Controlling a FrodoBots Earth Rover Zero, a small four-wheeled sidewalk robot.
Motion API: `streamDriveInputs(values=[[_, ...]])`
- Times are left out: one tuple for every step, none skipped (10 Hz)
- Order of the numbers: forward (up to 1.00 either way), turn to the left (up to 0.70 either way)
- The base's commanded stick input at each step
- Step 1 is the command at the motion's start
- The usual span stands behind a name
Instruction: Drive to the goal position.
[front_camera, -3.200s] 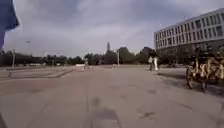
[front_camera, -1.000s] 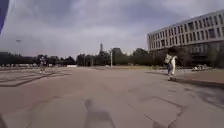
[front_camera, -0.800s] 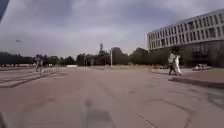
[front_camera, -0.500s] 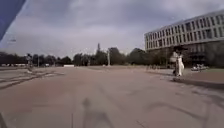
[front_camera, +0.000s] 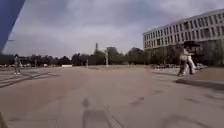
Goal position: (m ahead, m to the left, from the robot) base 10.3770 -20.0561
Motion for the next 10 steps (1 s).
streamDriveInputs(values=[[1.0,-0.18],[1.0,-0.22],[1.0,-0.08],[1.0,-0.11],[1.0,-0.24],[1.0,-0.04],[1.0,-0.25],[1.0,-0.08],[1.0,-0.03],[1.0,-0.23]])
